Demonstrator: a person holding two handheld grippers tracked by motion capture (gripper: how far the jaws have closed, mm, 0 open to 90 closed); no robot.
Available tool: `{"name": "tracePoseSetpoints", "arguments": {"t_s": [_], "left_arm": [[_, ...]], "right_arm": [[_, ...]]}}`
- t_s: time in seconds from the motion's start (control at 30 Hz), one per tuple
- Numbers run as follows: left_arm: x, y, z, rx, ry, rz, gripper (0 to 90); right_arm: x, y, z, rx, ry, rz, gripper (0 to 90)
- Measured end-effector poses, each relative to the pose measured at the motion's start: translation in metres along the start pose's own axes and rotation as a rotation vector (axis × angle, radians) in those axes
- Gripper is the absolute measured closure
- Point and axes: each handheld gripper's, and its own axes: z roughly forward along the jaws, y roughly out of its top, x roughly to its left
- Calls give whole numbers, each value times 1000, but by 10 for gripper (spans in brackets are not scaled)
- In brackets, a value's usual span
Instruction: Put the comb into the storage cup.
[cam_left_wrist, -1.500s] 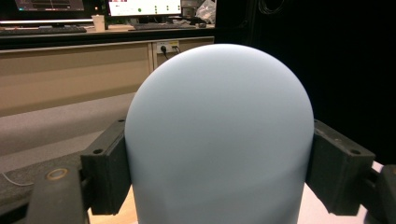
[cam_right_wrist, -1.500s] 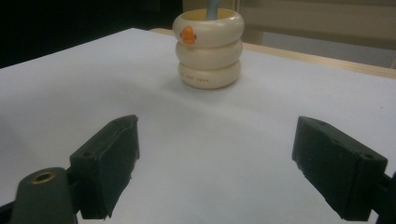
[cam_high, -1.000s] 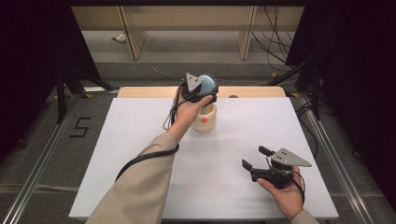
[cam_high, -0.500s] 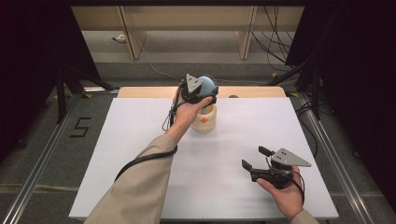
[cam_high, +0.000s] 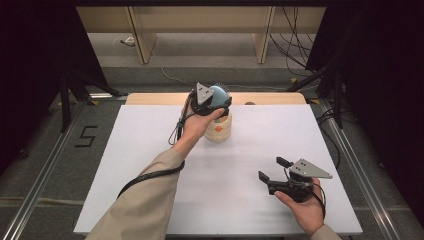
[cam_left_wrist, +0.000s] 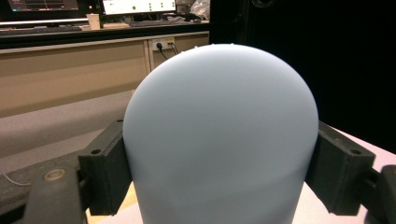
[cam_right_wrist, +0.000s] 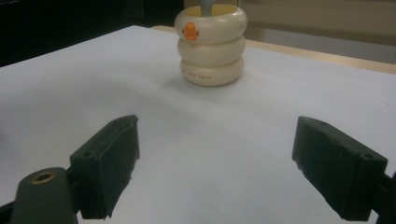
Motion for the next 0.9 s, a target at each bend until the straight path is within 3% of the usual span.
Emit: {"name": "tracePoseSetpoints", "arguments": {"t_s": [0.3, 0.9], "left_arm": [[-2, -3, -12, 3, -14, 19, 191], [1, -6, -22, 2, -20, 12, 187]], "right_arm": [[0, -1, 1, 2, 1, 3, 159], [0, -1, 2, 6, -1, 8, 159]]}}
